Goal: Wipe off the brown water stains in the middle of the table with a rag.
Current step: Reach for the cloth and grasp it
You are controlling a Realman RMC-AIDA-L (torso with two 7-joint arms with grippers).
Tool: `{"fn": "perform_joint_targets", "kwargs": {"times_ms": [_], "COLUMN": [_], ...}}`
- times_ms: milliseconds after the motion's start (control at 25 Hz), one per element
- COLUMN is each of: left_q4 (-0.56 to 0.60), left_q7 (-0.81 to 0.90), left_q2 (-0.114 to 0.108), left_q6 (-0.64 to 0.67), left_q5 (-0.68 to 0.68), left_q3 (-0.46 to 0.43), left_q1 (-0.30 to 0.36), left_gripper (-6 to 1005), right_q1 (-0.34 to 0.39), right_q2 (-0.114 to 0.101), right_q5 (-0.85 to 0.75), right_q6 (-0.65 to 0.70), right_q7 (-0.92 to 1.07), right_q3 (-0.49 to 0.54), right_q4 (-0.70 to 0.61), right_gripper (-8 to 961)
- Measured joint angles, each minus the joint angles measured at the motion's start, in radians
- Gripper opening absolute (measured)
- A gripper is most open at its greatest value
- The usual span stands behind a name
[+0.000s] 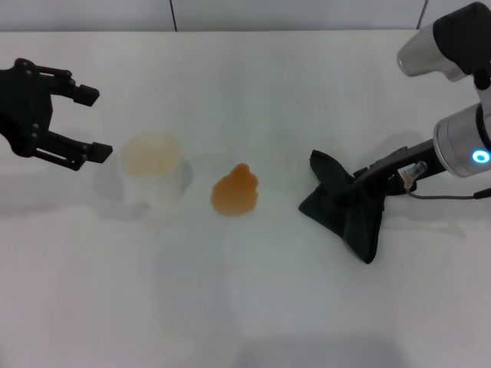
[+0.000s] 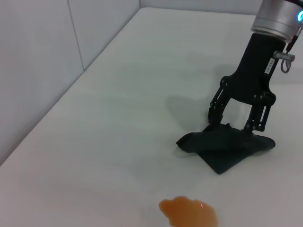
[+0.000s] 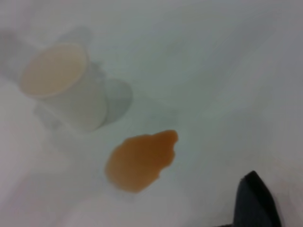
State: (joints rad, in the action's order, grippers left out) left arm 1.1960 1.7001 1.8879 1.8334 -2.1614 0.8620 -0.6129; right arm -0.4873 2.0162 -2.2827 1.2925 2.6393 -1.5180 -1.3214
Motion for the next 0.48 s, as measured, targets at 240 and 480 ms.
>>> {"fn": "perform_joint_targets", "kwargs": {"times_ms": [240,480], "left_q4": [-0.006,-0.011], "left_q7": [-0.003,-0.006], "left_q2": [0.002,0.004], "left_q6": [-0.001,-0.011], "left_q5": [0.0,0.0], "left_q3": [-0.001,0.0], "left_q1": [0.0,0.0], "left_gripper": [887,887], "right_q1": [0.001,0.001], "right_q2": [0.001,0.0], "right_q5": [-0.033,-0.046], "right_q6": [-0.017,-0.034], "right_q7": [0.002,-0.002], "right_q3": [0.0,-0.001], "right_q4": [0.021,0.037], "right_gripper": [821,821]}}
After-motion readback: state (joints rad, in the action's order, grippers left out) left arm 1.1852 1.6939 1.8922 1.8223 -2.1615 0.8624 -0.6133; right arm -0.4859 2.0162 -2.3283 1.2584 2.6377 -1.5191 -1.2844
